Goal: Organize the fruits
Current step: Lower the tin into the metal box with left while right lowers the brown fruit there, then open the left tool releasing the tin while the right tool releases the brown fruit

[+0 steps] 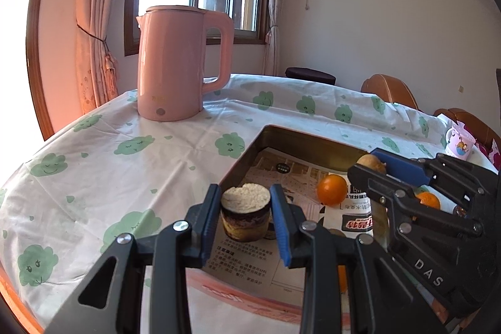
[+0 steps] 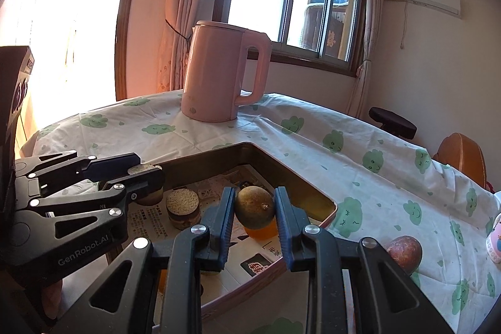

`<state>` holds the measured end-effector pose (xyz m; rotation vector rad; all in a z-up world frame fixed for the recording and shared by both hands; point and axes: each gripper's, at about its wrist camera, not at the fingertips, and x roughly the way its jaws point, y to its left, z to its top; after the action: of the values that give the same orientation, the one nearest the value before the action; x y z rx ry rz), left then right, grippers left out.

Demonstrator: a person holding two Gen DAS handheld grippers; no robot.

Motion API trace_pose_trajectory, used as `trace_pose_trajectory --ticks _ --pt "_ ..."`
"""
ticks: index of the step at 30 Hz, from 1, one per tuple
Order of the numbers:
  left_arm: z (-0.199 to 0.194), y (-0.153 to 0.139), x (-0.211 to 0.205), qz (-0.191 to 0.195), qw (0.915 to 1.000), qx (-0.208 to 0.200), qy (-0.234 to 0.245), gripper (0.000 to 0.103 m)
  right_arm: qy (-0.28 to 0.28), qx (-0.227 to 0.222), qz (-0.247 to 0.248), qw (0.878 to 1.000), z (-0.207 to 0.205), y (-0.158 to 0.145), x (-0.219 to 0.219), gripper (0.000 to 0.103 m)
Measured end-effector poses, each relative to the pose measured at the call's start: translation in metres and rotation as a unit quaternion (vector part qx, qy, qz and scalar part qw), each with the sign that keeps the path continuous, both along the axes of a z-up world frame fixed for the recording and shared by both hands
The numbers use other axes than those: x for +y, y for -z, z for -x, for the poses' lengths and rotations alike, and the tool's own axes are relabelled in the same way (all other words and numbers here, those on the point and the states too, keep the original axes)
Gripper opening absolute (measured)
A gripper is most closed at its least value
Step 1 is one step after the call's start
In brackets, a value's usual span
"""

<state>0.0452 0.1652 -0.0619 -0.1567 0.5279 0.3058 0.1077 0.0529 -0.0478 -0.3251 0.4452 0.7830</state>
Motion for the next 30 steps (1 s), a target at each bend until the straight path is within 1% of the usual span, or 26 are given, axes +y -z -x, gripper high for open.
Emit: trace_pose_trajectory --ticks 9,14,21,27,29,30 --pt "-0.004 0.002 0.0 0.002 0.9999 0.012 0.004 0.034 -0.001 0.03 0.005 1.0 -0.01 0.005 0.004 0.028" --pt "-0.007 0.003 0.001 0.006 0.9998 0.019 0.006 0.034 0.003 0.045 0.018 0.999 -0.015 0.009 0.008 0.028" --pt "-0.008 0.004 0.0 0.005 0.9997 0.023 0.007 0.034 0.005 0.053 0.034 0.998 -0.017 0.013 0.012 0.028" --pt "-0.008 0.005 -0.001 0.0 0.9997 0.023 0.007 0.034 0.006 0.054 0.036 0.998 -0.018 0.014 0.013 0.028" --pt "-0.007 0.004 -0.002 -0.003 0.9998 0.021 0.004 0.036 0.007 0.056 0.038 0.998 -0.018 0.014 0.013 0.028" --pt "-0.007 0.004 -0.003 -0.006 0.9998 0.021 0.003 0.041 0.008 0.056 0.04 0.998 -0.019 0.015 0.013 0.028"
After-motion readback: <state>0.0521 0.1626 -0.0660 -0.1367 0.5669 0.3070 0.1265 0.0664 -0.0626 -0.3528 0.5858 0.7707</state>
